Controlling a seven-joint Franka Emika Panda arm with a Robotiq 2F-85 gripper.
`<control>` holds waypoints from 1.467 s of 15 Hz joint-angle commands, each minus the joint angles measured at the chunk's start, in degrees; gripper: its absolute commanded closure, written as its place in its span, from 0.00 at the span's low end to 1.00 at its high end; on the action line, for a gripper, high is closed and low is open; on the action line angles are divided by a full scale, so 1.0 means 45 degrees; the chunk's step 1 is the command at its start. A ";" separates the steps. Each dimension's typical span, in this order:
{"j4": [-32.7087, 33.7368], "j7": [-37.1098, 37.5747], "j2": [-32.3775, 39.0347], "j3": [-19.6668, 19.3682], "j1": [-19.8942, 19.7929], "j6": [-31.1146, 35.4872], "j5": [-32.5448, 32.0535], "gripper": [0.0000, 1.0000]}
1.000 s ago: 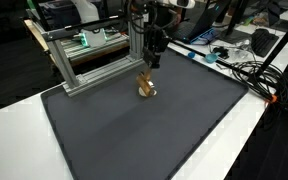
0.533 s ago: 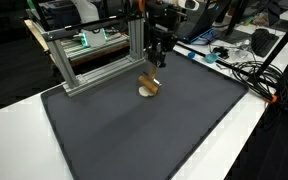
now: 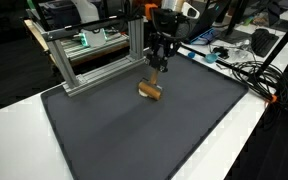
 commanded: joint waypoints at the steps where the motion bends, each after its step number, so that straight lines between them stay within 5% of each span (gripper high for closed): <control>1: -0.0539 -0.0250 -0.0146 -0.0069 0.0152 0.0161 -0.0544 0.78; 13: -0.0097 0.1815 0.1092 -0.0182 0.0565 -0.0310 -0.2913 0.78; 22: -0.0515 0.1756 -0.0576 0.0074 -0.0048 -0.0608 -0.1734 0.78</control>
